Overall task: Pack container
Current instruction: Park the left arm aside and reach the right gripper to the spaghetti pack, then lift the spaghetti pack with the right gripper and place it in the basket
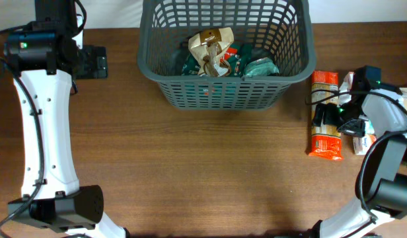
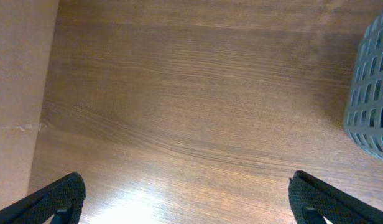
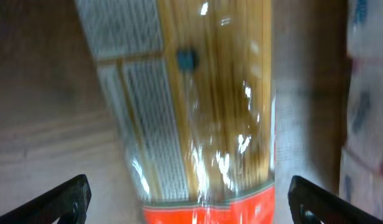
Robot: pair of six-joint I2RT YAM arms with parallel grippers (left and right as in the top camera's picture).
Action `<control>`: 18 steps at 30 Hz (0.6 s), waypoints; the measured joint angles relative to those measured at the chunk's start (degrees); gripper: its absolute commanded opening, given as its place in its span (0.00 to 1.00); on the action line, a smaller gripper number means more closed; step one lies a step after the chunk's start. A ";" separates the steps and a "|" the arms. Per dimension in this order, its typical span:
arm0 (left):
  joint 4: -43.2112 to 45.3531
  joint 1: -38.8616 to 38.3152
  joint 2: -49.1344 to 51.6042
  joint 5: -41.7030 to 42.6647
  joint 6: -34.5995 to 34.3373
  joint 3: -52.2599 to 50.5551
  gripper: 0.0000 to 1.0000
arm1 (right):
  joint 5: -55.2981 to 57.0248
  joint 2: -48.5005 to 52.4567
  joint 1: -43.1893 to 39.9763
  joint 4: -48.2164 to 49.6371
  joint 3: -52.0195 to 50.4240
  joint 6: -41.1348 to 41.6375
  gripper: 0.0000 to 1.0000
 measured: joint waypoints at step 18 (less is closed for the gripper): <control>0.00 0.00 0.00 0.00 0.00 0.00 0.99 | -0.26 5.79 -0.09 5.49 2.69 5.05 0.04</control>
